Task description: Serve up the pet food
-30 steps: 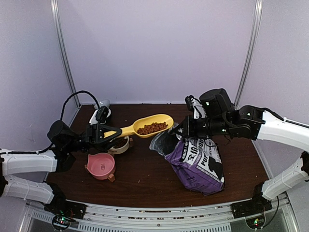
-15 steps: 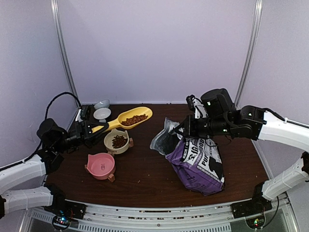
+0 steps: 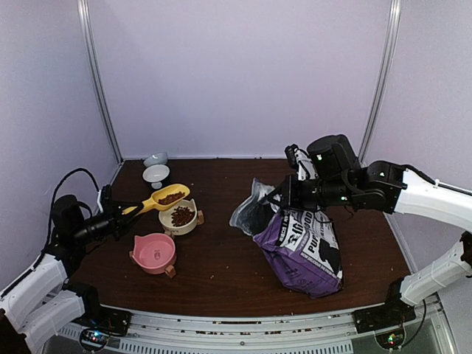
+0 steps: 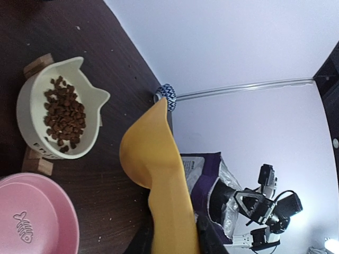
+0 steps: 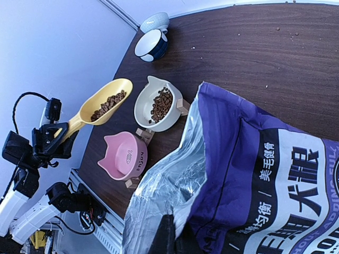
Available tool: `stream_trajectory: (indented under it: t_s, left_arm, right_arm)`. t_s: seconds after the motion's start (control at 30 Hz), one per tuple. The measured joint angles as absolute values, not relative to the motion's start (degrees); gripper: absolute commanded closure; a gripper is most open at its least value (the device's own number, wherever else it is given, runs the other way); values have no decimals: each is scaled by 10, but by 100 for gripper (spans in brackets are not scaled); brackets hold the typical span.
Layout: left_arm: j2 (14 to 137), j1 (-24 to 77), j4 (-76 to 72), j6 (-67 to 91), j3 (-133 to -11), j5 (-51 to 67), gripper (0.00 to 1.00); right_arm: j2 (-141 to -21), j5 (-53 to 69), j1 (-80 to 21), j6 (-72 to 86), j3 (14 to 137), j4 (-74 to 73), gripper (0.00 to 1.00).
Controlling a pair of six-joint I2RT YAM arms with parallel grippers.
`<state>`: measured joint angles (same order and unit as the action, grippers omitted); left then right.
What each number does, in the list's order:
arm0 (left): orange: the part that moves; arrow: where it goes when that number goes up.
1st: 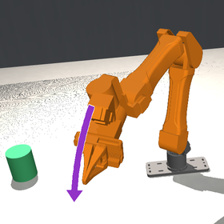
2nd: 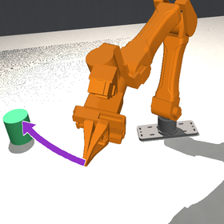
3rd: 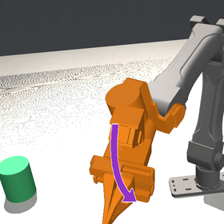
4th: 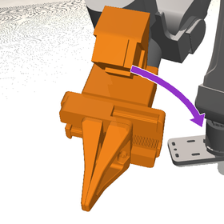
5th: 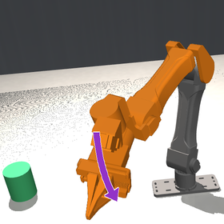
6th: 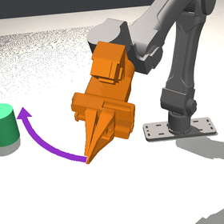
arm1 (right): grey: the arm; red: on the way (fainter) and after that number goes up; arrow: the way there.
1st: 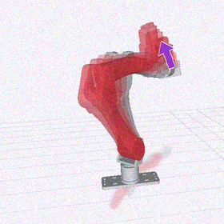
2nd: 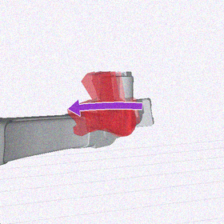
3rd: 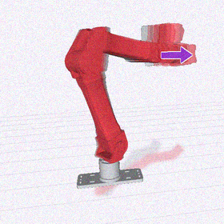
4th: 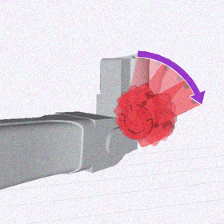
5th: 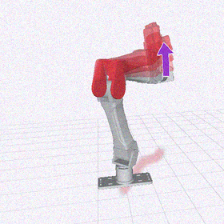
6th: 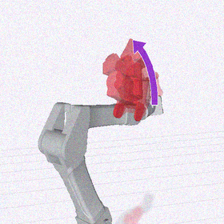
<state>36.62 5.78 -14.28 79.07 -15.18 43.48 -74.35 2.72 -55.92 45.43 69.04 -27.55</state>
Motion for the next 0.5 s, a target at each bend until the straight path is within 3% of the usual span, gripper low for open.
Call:
stream_trajectory:
  t_s: [0.5]
  left_arm:
    - [395, -4, -26, 701, -144, 434, 100]
  right_arm:
    - [-743, 27, -559, 455, 690, -276, 100]
